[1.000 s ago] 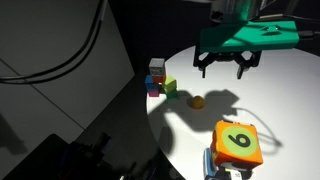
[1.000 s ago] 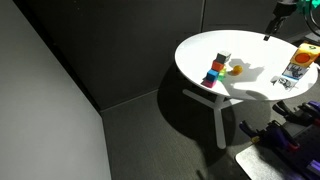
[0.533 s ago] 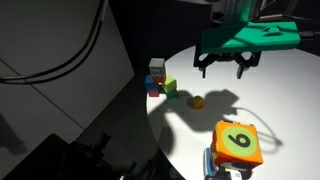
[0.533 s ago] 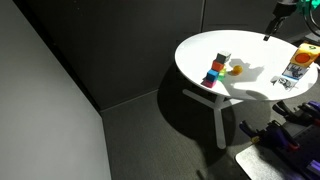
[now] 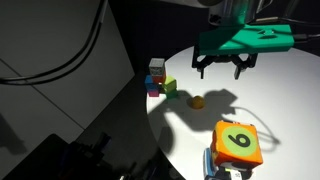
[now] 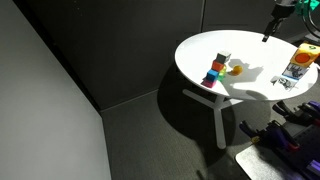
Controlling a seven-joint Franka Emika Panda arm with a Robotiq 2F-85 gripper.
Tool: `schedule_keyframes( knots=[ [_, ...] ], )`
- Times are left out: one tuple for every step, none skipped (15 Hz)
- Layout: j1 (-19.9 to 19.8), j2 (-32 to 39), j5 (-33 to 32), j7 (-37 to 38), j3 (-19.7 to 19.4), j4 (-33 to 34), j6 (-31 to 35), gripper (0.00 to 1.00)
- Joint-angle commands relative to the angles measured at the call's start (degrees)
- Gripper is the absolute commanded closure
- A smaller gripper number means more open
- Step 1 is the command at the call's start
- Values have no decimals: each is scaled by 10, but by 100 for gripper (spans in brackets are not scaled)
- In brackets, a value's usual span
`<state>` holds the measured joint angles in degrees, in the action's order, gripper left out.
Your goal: Pick up the yellow round toy and put it on the gray block
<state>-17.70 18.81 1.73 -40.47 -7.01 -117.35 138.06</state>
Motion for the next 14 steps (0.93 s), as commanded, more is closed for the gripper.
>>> schedule_keyframes(
  knots=[
    [-4, 7, 25, -8, 16, -10, 26, 0],
    [0, 11, 25, 3, 18, -14, 37, 0],
    [3, 16, 26, 9, 22, -18, 49, 0],
    [6, 22, 25, 18, 24, -22, 64, 0],
    [8, 28, 23, 24, 28, -24, 76, 0],
    [11, 37, 23, 33, 31, -23, 88, 0],
    [13, 45, 23, 45, 35, -23, 99, 0],
    [16, 55, 22, 61, 37, -20, 108, 0],
    [17, 64, 22, 71, 42, -19, 120, 0],
    [20, 75, 21, 89, 45, -17, 130, 0],
    [23, 85, 19, 107, 46, -15, 138, 0],
    [25, 95, 16, 125, 48, -13, 145, 0],
    [27, 105, 12, 144, 48, -10, 150, 0],
    [29, 113, 11, 157, 48, -7, 153, 0]
  ],
)
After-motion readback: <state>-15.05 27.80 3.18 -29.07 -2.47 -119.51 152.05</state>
